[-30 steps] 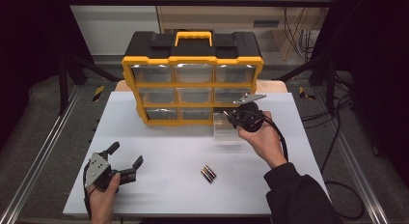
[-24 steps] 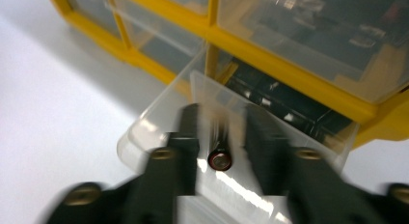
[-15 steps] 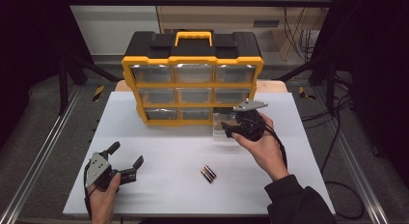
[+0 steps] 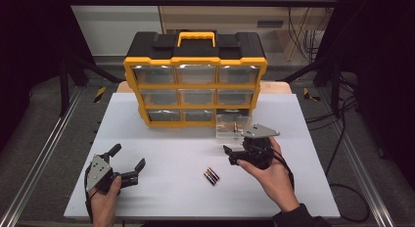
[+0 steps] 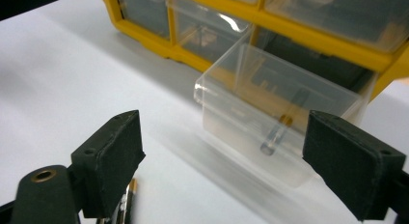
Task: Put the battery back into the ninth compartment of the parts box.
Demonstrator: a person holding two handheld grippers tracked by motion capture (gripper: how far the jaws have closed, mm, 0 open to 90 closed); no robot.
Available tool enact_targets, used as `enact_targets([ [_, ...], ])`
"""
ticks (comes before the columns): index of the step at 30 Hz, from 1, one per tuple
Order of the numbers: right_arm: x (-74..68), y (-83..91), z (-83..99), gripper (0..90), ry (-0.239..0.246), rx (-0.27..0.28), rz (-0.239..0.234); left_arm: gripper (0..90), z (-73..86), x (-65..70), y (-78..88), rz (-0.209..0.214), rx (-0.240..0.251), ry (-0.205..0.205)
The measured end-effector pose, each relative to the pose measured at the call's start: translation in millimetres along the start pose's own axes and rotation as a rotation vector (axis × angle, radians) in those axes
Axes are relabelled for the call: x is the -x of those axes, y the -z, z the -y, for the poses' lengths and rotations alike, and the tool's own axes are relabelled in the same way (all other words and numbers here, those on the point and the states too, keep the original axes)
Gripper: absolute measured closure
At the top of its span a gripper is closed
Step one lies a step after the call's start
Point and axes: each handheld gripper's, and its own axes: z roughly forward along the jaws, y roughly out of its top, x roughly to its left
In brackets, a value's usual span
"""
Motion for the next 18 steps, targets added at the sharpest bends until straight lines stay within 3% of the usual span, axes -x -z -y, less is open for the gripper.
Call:
enact_targets([
  [9,-4.9,-5.8,19.5,10.8,-0.027,-0.036,-0.012,0.0,0.3,0.2,-0.3,0.002,-0.003,-0.004],
  [18,-15.7,-17.5,37.1,10.9,-0.024,-0.119,-0.068,0.0,0.3,0.2,-0.5,0.002,-0.003,-0.005],
])
